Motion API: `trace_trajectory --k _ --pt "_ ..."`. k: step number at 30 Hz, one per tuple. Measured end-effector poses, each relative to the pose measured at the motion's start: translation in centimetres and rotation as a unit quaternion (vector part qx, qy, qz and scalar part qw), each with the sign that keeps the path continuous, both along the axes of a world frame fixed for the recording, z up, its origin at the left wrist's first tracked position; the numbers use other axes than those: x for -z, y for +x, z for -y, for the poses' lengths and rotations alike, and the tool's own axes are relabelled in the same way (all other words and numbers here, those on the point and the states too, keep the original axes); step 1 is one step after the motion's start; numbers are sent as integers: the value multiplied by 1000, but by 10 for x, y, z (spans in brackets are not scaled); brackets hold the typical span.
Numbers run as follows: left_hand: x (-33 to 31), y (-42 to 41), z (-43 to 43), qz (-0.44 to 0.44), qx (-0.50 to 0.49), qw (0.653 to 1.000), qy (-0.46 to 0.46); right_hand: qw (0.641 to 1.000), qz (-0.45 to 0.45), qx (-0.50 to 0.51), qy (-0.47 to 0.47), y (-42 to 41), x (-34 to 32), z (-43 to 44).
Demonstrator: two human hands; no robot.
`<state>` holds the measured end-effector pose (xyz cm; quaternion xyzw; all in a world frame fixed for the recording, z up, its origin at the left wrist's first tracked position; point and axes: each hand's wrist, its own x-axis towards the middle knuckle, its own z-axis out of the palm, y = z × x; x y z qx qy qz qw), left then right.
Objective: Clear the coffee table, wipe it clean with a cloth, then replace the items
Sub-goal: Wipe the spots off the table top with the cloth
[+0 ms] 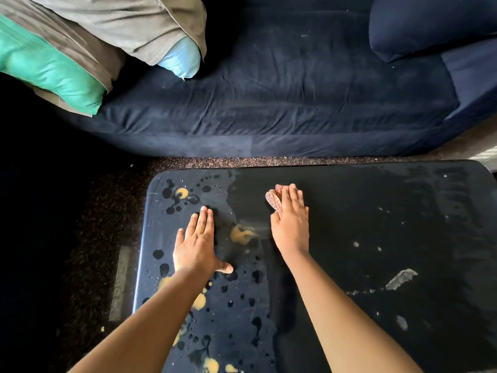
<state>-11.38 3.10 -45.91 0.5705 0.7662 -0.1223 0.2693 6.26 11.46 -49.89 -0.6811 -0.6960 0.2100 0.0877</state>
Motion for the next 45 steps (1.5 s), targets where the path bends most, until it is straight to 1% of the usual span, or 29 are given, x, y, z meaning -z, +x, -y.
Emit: trace_trajectory --k 2,3,5,7,9,10,12,15,17,18,20,22,24,25,27,29,31,32,33,34,36,37,38,39,40,42,43,45 --pt "0 0 0 2 -2 1000 5 1000 5 28 2 -7 0 7" --pt "0 0 0 2 -3 1000 5 1000 0 22 12 -19 -1 13" --pt "1 1 0 -1 -4 1000 6 999 -23 -27 31 -50 -1 31" --pt "3 1 2 -2 -6 1000 16 992 -60 -108 22 -74 0 51" --pt "4 1 3 -3 -7 1000 22 984 -83 -156 5 -75 0 57" --pt "4 1 4 -3 -8 1000 19 984 -76 -161 13 -67 1 54" --pt "2 1 4 -4 -10 1000 9 991 -46 -123 30 -42 2 50" --pt "0 1 4 -7 -13 1000 0 999 -37 -22 -1 -14 1 43" --pt "0 1 6 -12 -15 1000 1 1000 -24 4 4 -22 -2 47" --pt "1 2 7 -13 -17 1000 5 1000 -21 -2 9 -33 -4 51" --pt "3 2 10 -17 -20 999 21 998 -46 -35 19 -60 -3 63" --pt "5 2 15 -24 -23 999 43 993 -67 -95 23 -78 -2 76" --pt "5 0 19 -20 -17 999 35 985 -60 -161 17 -76 -3 77" --pt "4 -3 20 -20 -6 1000 22 982 -59 -178 5 -67 -3 74" --pt "0 -12 22 -23 19 1000 -6 988 -40 -147 8 -41 -3 71" --pt "-4 -20 25 -27 20 999 -10 997 -22 -71 -9 -21 -4 68" --pt "-6 -20 29 -23 9 1000 -6 1000 -10 -16 -15 -22 -6 73" --pt "-6 -18 31 -20 3 1000 -3 1000 -8 -8 -5 -30 -7 78" --pt "-6 -15 32 -17 -1 1000 -1 1000 -17 -17 7 -40 -7 83" --pt "-5 -13 33 -13 -5 1000 0 998 -32 -48 12 -50 -6 89" --pt "-5 -12 31 -9 -11 1000 6 986 -48 -161 -2 -64 -6 97" --pt "-6 -12 31 -9 -11 1000 5 978 -44 -205 -14 -66 -8 99" --pt "-7 -12 30 -8 -12 1000 1 973 -37 -227 -22 -63 -9 98" --pt "-7 -12 29 -6 -13 1000 -3 974 -27 -225 -19 -55 -9 96" --pt "-7 -12 29 -4 -13 1000 -7 979 -15 -201 -12 -45 -10 95" --pt "-7 -12 27 -4 -13 1000 -15 994 0 -107 -13 -21 -10 95" --pt "-6 -12 27 -2 -16 1000 -17 998 5 -58 -22 -11 -9 96" --pt "-5 -13 27 1 -16 1000 -20 999 22 6 -33 -6 -10 101"
